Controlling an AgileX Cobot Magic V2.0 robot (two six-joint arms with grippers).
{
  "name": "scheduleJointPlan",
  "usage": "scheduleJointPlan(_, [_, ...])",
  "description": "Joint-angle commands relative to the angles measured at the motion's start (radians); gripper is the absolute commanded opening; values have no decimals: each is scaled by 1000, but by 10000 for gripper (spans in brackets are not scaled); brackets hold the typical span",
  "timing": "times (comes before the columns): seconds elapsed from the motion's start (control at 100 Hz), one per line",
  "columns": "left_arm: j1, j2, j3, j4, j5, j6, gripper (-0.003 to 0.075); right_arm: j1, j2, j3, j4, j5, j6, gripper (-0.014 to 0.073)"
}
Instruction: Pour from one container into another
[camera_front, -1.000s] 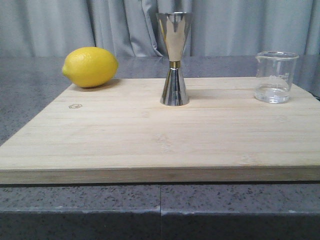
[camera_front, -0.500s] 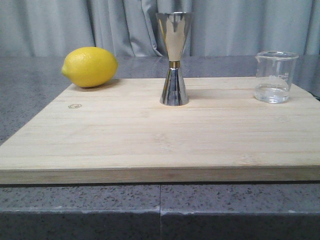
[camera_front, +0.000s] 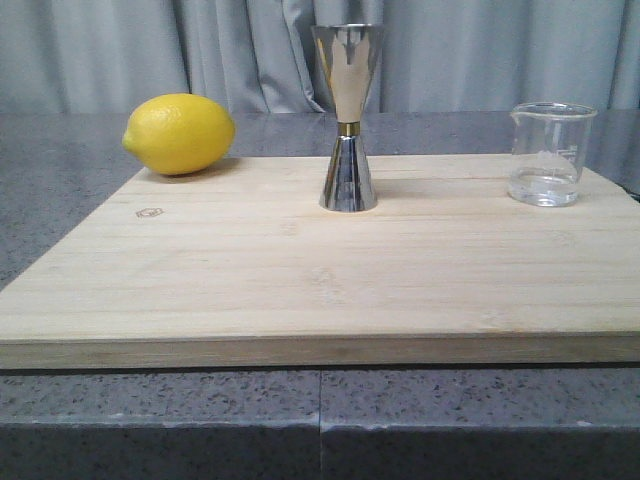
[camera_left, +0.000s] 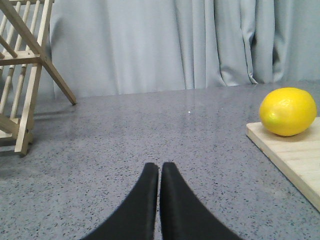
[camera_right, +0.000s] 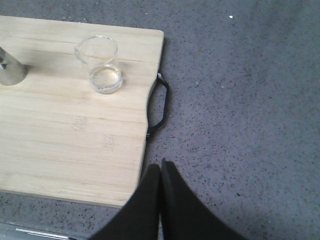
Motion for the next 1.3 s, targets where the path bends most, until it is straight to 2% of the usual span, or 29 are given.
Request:
scheduleJointPlan(0.0, [0,-22,27,-18,-86,-3,-19,-8,0,-30,-14,-67,-6,-57])
scheduleJointPlan(0.78, [0,-22,27,-16,-84,-3,-19,-14,-30,-3,-29,-97,-6,-57])
scheduleJointPlan(0.85, [0,-22,27,-16,-84,-3,-19,-32,-82,51,-31,-167,-6,-57])
scheduleJointPlan(1.05, [0,-22,27,-16,-84,-3,-19,-74,-286,395,-22,-646,-6,-57])
scheduleJointPlan(1.29, [0,-22,27,-16,-84,-3,-19,-119,-453,752,21,-995,-6,-57])
